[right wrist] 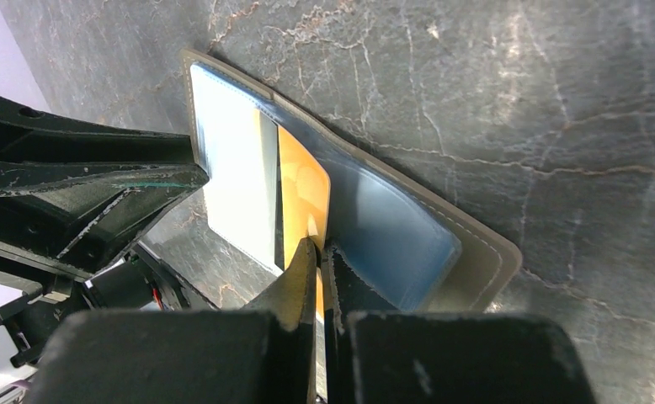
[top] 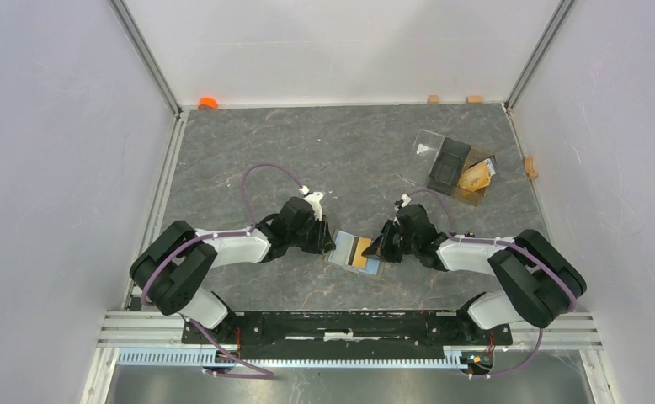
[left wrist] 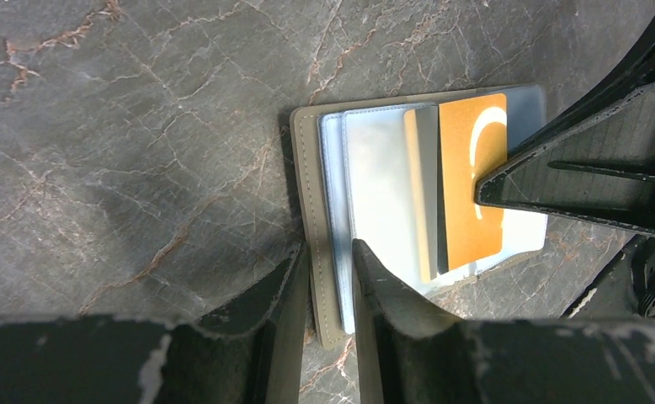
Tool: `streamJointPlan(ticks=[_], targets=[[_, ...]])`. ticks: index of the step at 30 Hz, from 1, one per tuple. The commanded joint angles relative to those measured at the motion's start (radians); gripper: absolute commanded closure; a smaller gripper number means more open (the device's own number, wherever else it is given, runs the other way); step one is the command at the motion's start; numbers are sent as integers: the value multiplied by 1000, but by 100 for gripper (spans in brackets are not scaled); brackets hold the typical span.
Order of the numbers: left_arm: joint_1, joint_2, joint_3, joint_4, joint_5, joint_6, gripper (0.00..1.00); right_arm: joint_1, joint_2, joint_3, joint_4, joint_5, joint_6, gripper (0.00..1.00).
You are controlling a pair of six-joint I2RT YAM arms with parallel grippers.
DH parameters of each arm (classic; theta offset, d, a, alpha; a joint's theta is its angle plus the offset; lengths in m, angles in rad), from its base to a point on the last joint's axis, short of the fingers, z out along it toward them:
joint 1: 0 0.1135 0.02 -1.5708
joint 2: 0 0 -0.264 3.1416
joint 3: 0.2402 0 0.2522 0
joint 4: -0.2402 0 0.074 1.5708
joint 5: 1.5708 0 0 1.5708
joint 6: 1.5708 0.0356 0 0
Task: Put the credit cards into the card holder
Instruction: Insert the credit card into the card holder.
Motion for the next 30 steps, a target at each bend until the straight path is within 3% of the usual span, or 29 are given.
streamJointPlan(ticks=[1,10,16,25,30], targets=[[-4,32,-32,-32,29,-1,68,15,67,-2,-91,133,-33,100],[-4,12,-50,-18,40,-14,69,57,86,-17,-3,155,56,100],[-4,5,-63,6,59,-33,69,87,114,40,-14,161,23,98],[-4,-102,-78,-36,36,-53,65,97,-32,114,-236,286,-109,68],[-4,-184,-70,-73,41,-66,59,100,-85,187,-368,325,-181,57]])
